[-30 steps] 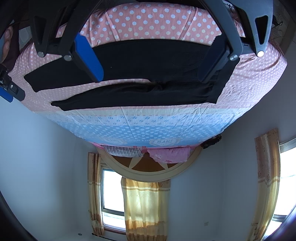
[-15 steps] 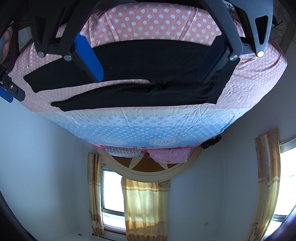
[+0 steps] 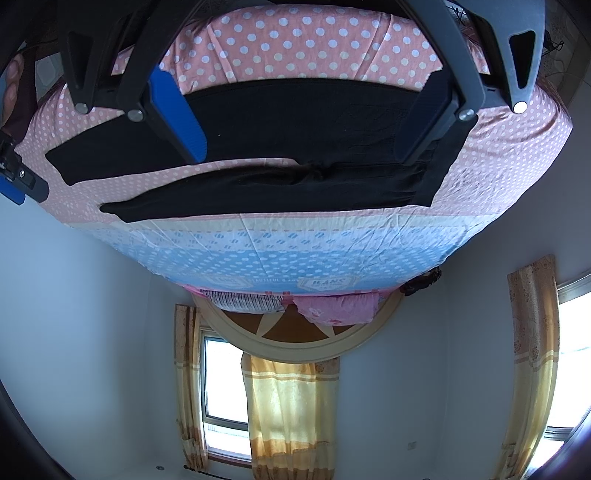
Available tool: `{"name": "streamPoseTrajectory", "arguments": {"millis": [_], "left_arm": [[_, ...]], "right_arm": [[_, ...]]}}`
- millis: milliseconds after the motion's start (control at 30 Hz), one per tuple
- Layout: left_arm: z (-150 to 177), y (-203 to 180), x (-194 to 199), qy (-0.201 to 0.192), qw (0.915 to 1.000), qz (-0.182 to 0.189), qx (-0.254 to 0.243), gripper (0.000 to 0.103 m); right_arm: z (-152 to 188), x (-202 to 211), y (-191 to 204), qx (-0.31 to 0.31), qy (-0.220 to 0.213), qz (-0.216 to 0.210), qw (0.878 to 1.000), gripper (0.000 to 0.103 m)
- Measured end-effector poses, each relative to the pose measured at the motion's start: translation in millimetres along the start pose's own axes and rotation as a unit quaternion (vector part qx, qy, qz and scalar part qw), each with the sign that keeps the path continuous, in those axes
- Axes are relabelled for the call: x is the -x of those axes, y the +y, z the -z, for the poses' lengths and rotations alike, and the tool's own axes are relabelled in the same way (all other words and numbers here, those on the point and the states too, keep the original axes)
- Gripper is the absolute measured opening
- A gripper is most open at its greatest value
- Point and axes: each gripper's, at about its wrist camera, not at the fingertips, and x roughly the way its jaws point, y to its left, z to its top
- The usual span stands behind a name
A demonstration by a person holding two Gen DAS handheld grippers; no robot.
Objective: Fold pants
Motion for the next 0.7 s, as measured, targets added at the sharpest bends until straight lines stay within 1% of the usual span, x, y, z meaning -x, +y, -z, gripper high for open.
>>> {"name": "streamPoseTrajectory", "arguments": {"millis": [700], "left_arm": [[3.6, 4.7, -7.1, 0.007, 1.0, -0.003, -0.001, 0.103]], "right_arm": [[8.5, -13.1, -0.7, -0.003, 0.016, -0.005, 1.0, 0.102]]}}
